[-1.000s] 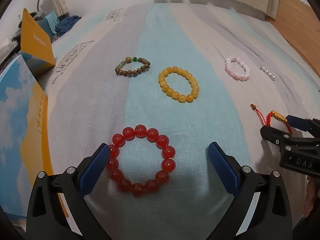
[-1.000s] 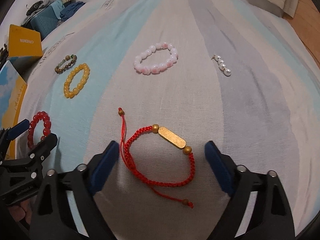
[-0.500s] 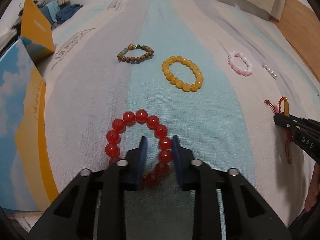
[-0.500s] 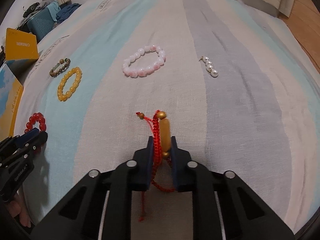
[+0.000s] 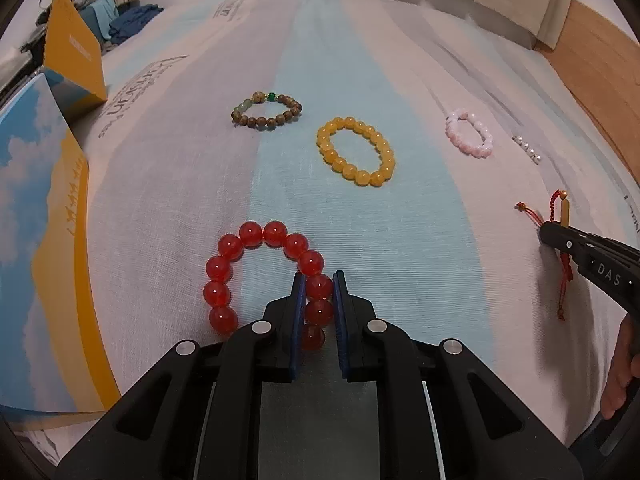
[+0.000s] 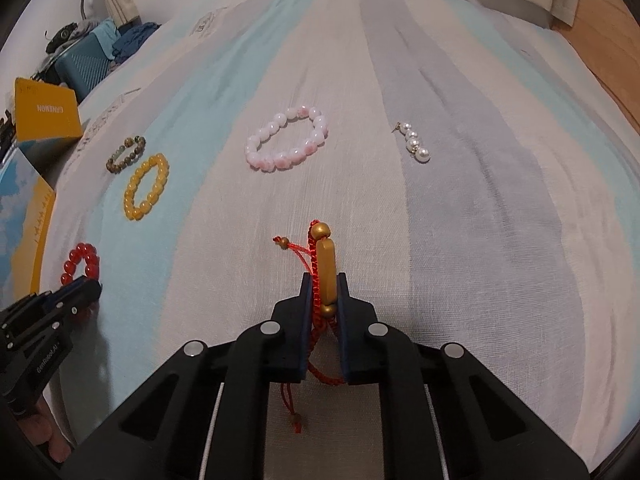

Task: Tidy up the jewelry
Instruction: 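Grasp the red bead bracelet with the left tool while the right tool grasps the second red cord bracelet, then carry both held bracelets over the open white box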

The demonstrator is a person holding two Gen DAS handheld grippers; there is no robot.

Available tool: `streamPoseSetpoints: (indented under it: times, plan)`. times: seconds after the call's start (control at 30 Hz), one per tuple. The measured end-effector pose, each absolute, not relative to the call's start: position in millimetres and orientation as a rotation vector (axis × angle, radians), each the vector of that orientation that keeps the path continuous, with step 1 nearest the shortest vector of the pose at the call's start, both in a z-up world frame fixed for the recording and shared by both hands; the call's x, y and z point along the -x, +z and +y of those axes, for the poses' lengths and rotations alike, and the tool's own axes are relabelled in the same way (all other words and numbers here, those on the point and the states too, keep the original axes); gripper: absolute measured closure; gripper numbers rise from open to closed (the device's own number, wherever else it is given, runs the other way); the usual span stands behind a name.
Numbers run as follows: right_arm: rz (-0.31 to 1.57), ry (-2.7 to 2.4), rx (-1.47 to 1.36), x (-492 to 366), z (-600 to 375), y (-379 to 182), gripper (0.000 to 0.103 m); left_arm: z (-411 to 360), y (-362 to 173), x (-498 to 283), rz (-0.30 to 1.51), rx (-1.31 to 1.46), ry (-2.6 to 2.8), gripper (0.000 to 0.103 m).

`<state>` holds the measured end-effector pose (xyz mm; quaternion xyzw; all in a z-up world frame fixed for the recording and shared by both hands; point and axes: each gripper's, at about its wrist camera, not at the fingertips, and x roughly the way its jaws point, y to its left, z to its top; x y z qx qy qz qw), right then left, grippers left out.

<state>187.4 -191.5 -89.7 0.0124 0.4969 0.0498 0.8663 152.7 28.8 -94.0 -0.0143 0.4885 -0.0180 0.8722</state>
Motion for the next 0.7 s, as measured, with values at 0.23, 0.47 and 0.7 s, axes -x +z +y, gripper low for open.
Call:
streamPoseSetpoints:
  times: [0.23,0.47,0.7]
  plan:
    - [1.028,0.110,-0.052,-185,-198,-85,0.093,29,-84,-150,1.011,0.043,-0.047,0.091]
    - [1.008,0.118,-0.073,-178,-199,-71,0.093,32,-67,-147,1.004,0.053,-0.057,0.091]
    - [0.986,0.128,-0.058,-170,-193,-50,0.093,28,-47,-140,0.997,0.057,-0.074,0.091]
